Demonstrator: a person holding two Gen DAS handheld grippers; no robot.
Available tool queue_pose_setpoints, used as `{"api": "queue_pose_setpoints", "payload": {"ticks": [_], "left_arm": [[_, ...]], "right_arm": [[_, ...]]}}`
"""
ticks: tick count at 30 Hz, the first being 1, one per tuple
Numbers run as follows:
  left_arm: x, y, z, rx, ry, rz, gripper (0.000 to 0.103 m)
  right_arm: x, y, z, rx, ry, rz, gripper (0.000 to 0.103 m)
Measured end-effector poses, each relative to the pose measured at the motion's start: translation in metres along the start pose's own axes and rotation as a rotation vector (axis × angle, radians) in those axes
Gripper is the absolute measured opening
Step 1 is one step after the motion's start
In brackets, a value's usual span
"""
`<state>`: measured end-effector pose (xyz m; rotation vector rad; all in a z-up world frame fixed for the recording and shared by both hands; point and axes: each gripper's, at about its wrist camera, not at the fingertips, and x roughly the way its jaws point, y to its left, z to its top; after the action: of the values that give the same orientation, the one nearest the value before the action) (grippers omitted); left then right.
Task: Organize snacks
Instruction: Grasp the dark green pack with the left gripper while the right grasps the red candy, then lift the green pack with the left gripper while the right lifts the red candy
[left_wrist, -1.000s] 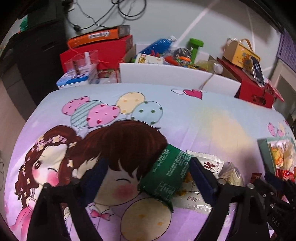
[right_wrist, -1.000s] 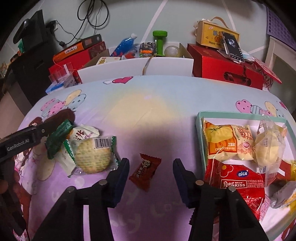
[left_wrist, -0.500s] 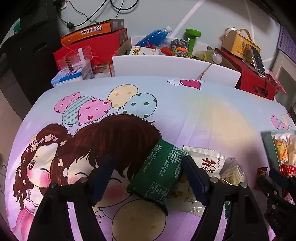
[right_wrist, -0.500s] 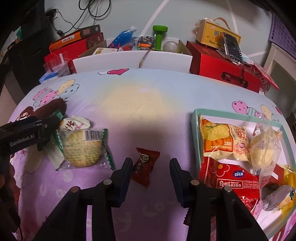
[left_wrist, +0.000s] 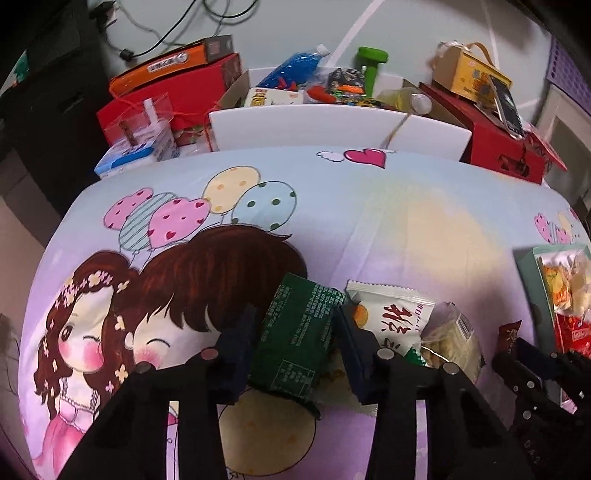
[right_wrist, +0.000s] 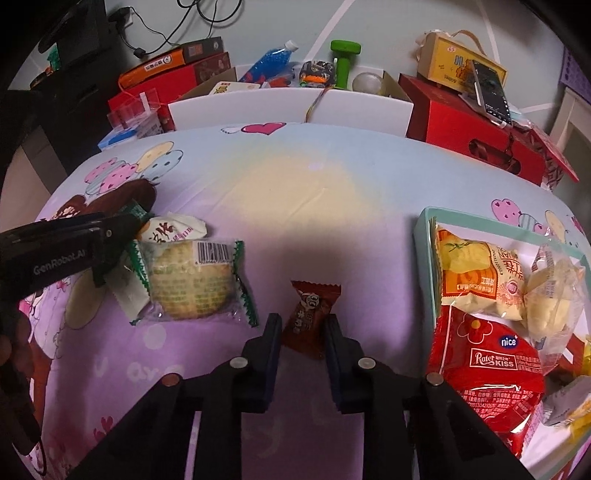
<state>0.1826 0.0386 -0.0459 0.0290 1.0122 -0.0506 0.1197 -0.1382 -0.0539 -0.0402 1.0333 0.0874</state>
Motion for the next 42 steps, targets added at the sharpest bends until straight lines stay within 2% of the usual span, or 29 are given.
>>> {"api": "queue_pose_setpoints", "payload": {"ticks": [1,2,3,10,13,15,17,20,22,23,24,30,36,42], "left_arm": [[-0.001,0.003,0.000,-0.018,0.004,-0.002,0.036],[-0.003,0.006,0.000,-0.033,0.002,0.011,0.021],[-0.005,0.010,0.000,-0.048,0.000,0.020,0.017],[-0.004,0.028,-0.004,-0.120,0.008,-0.032,0.017],[-0.004,0.032,-0.004,-0.156,0.001,-0.099,0.021],[-0.003,0.030,-0.003,-0.149,-0.003,-0.126,0.051],[-0.002,0.024,-0.002,-0.126,-0.010,-0.128,0.057],[0.004,0.014,-0.003,-0.080,0.000,-0.112,0.057],[0.010,0.010,-0.005,-0.057,0.018,-0.069,0.057],[0.010,0.010,-0.005,-0.063,0.014,-0.061,0.055],[0.009,0.013,-0.006,-0.073,0.016,-0.058,0.047],[0.002,0.033,-0.007,-0.151,0.030,-0.005,0.042],[-0.011,0.044,-0.006,-0.199,0.039,0.013,0.042],[-0.042,0.046,-0.001,-0.209,-0.017,0.005,0.042]], "right_arm": [[-0.001,0.000,0.000,0.002,-0.001,0.001,0.024],[-0.001,0.000,0.000,0.003,-0.002,0.004,0.022],[-0.002,-0.001,0.001,0.005,-0.003,0.007,0.021],[-0.006,-0.003,0.001,0.018,0.000,0.022,0.020],[-0.004,-0.004,0.001,0.024,0.007,0.022,0.020],[-0.002,-0.005,0.000,0.025,0.014,0.020,0.020],[-0.001,-0.004,0.001,0.023,0.014,0.019,0.020],[-0.001,-0.003,0.001,0.019,0.014,0.018,0.020],[-0.001,-0.003,0.001,0.020,0.015,0.019,0.020],[-0.001,-0.003,0.001,0.019,0.015,0.021,0.020],[-0.002,-0.003,0.001,0.019,0.014,0.021,0.020],[-0.006,-0.004,0.002,0.022,0.008,0.031,0.020],[-0.020,-0.004,0.006,0.032,-0.022,0.055,0.020],[-0.044,-0.004,0.009,0.037,-0.079,0.069,0.020]]}}
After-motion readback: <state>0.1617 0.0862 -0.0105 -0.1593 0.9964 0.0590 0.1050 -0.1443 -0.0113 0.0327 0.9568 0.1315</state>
